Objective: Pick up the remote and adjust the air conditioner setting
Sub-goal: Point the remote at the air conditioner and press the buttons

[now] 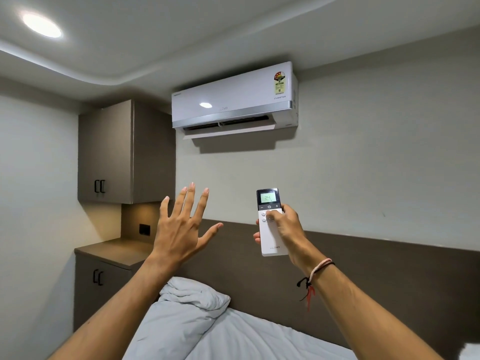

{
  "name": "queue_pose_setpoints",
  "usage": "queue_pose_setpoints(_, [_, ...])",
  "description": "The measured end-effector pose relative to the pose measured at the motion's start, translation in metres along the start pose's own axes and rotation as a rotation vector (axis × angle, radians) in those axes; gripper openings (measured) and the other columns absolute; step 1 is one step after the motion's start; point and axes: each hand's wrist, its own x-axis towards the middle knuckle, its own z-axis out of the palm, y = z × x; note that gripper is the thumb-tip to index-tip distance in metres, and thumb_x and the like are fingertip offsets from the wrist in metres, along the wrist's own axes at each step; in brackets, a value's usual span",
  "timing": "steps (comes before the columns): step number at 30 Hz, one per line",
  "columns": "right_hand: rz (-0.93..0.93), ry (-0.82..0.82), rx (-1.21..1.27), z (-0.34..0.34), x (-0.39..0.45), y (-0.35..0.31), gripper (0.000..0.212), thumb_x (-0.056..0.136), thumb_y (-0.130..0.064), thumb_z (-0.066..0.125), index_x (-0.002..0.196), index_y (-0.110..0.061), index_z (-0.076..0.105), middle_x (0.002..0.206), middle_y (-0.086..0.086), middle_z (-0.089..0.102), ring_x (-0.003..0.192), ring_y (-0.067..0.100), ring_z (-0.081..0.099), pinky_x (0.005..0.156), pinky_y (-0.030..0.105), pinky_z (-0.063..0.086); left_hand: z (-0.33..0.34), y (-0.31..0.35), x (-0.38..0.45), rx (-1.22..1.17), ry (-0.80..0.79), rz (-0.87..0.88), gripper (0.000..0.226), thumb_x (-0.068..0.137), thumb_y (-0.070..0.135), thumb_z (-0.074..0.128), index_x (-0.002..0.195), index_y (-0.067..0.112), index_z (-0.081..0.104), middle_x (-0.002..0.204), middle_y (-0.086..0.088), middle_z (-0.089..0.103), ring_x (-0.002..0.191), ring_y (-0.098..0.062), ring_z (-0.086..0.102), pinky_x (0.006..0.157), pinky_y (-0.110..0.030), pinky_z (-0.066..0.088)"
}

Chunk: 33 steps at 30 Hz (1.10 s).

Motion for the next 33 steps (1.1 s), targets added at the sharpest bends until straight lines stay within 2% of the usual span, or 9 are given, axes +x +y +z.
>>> queue_pose_setpoints(9, [-0.011,0.024,0.000,-0.007,-0.001,-0.003,0.030,0.098,-0.014,0.050,0.127,-0.010,0.049,0.109,0.026,0.071,0.058,0.029,0.074,0.052,0.035,0.061,-0.007,0.004,-0.002,-0.004,0.011,0.005,0.100,0.086,0.081,-0.006,0.162,0.023,0.023,0.168,-0.018,0.027,0.153,-0.037,0.032,0.119,-0.066,0.032])
queue_pose_setpoints(14, [-0.022,0.019,-0.029,-0.009,-0.002,-0.004,0.028,0.099,-0.014,0.049,0.127,-0.010,0.050,0.108,0.026,0.071,0.063,0.034,0.074,0.061,0.042,0.063,-0.007,0.005,-0.001,0.007,-0.003,0.005,0.095,0.089,0.080,0.006,0.162,0.022,0.025,0.167,-0.019,0.029,0.153,-0.037,0.034,0.118,-0.067,0.033])
queue_pose_setpoints(17, [-0.028,0.037,-0.033,-0.010,-0.002,-0.004,0.030,0.100,-0.016,0.049,0.129,-0.011,0.050,0.108,0.024,0.071,0.062,0.032,0.074,0.057,0.038,0.063,-0.007,0.006,-0.001,0.014,-0.004,0.006,0.093,0.089,0.078,0.014,0.162,0.022,0.026,0.167,-0.019,0.030,0.152,-0.038,0.035,0.117,-0.067,0.034])
queue_pose_setpoints(26, [0.001,0.034,-0.013,-0.011,-0.006,-0.007,0.033,0.099,-0.015,0.049,0.131,-0.010,0.048,0.109,0.024,0.071,0.061,0.030,0.074,0.055,0.035,0.062,-0.004,0.008,0.000,0.007,-0.022,0.010,0.092,0.089,0.079,0.018,0.161,0.022,0.029,0.166,-0.020,0.032,0.151,-0.039,0.037,0.116,-0.068,0.035])
queue_pose_setpoints(33, [-0.009,0.034,-0.018,-0.012,-0.004,-0.008,0.033,0.098,-0.014,0.049,0.130,-0.008,0.049,0.106,0.025,0.071,0.063,0.033,0.073,0.061,0.041,0.064,-0.002,0.010,0.001,-0.005,-0.016,0.008,0.093,0.089,0.078,0.016,0.161,0.021,0.029,0.166,-0.020,0.033,0.151,-0.038,0.037,0.116,-0.068,0.035])
